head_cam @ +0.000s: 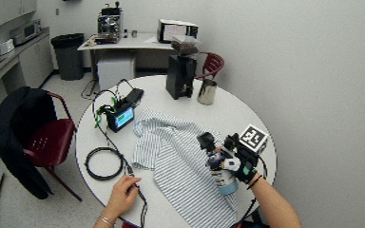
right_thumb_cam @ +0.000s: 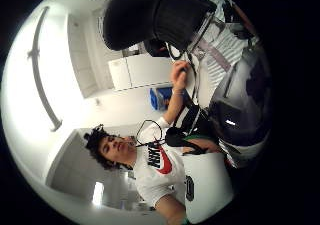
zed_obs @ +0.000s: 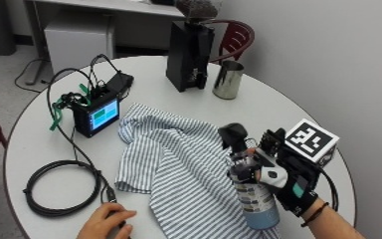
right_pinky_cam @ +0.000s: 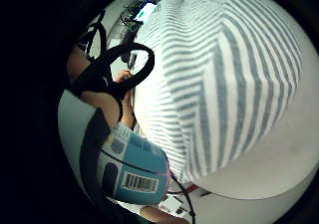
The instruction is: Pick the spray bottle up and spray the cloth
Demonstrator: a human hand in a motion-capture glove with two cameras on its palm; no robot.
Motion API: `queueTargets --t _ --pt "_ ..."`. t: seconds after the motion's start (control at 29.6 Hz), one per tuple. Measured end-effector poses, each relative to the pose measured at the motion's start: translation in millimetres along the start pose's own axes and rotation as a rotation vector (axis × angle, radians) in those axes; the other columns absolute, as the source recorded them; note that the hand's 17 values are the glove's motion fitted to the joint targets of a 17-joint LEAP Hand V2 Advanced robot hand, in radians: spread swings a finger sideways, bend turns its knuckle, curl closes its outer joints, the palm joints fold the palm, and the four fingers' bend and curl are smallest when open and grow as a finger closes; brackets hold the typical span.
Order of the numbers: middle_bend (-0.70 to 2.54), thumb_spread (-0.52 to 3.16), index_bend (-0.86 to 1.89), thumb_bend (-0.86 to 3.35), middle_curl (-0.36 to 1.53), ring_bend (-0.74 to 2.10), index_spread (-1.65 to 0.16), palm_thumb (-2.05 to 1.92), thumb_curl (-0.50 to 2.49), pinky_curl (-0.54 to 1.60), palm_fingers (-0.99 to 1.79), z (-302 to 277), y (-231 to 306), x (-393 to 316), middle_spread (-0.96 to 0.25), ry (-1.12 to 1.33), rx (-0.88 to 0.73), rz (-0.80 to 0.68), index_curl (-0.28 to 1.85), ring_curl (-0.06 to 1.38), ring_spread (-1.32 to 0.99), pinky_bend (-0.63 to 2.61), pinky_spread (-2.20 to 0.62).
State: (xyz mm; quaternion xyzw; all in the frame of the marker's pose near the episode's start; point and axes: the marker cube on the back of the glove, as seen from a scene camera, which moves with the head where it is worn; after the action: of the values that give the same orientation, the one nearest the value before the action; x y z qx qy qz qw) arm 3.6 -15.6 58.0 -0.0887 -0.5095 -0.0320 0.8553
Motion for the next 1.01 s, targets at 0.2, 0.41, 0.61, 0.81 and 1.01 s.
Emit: queueTargets --t 0.2,0.41,0.61,0.81,1.01 --pt "0.33 0.77 0.07 -0.02 0.48 0.66 -0.19 0.86 0.71 0.39 0.93 25.7 -25.0 -41.8 -0.05 -0.031 0.089 -0.098 0.13 0.44 -0.07 0.49 -0.05" --pt "0.33 0.83 0.06 -0.01 0.48 0.64 -0.22 0.89 0.70 0.38 0.89 65.6 -76.6 -97.2 -0.06 0.011 0.152 -0.223 0.12 0.43 -0.08 0.47 -0.05" --pt "0.33 0.87 0.06 -0.02 0.47 0.62 -0.24 0.90 0.68 0.39 0.88 95.9 -136.7 -97.9 -0.07 0.060 0.214 -0.244 0.12 0.42 -0.08 0.47 -0.05" --pt "0.31 0.88 0.08 -0.02 0.46 0.59 -0.27 0.90 0.66 0.40 0.90 117.1 -192.2 -50.9 -0.10 0.118 0.275 -0.172 0.13 0.41 -0.10 0.49 -0.07" --pt "0.30 0.89 0.08 -0.03 0.45 0.55 -0.29 0.91 0.64 0.41 0.87 124.2 -203.0 -10.3 -0.12 0.184 0.265 -0.108 0.14 0.41 -0.12 0.49 -0.09"
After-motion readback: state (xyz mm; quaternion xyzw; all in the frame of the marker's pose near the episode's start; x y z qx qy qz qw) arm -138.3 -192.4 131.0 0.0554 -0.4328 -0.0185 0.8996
